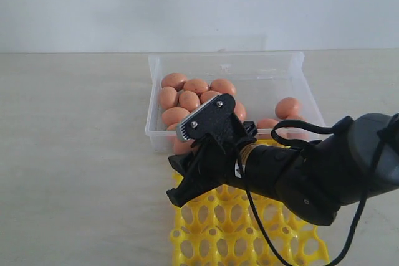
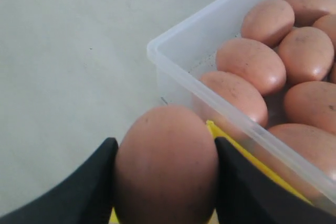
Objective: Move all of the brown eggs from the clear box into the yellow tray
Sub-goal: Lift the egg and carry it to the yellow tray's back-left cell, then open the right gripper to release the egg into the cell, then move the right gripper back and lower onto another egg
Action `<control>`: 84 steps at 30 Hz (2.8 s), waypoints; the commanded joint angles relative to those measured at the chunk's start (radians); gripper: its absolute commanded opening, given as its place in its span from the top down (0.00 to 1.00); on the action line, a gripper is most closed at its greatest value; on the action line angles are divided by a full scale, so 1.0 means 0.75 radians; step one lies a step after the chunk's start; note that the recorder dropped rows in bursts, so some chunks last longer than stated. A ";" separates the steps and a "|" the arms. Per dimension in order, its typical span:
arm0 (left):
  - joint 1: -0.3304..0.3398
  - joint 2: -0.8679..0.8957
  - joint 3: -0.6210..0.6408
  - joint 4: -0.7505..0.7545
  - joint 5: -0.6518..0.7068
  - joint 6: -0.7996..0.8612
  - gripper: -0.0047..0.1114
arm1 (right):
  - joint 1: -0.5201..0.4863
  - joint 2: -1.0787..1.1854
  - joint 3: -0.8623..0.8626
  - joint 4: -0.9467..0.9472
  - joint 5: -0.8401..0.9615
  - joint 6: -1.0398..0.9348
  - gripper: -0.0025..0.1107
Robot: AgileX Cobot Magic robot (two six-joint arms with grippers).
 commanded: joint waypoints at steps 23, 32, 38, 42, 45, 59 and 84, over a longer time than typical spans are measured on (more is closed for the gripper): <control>-0.005 -0.003 0.005 0.005 -0.017 0.006 0.92 | 0.000 0.034 -0.028 0.133 0.015 -0.098 0.62; -0.005 -0.003 0.005 0.005 -0.017 0.006 0.92 | 0.000 0.034 -0.028 0.123 0.033 -0.153 0.61; -0.005 -0.003 0.005 0.005 -0.017 0.006 0.92 | 0.000 0.034 -0.028 0.123 0.069 -0.191 0.48; -0.005 -0.003 0.005 0.005 -0.017 0.006 0.92 | 0.000 0.034 -0.028 0.123 0.022 -0.191 0.48; -0.005 -0.003 0.005 0.005 -0.017 0.006 0.92 | 0.000 0.034 -0.028 0.123 -0.035 -0.175 0.48; -0.005 -0.003 0.005 0.005 -0.017 0.006 0.92 | 0.000 -0.078 -0.028 0.251 -0.327 -0.014 0.48; -0.005 -0.003 0.005 0.005 -0.017 0.006 0.92 | -0.460 0.207 -1.295 0.359 1.970 -0.190 0.68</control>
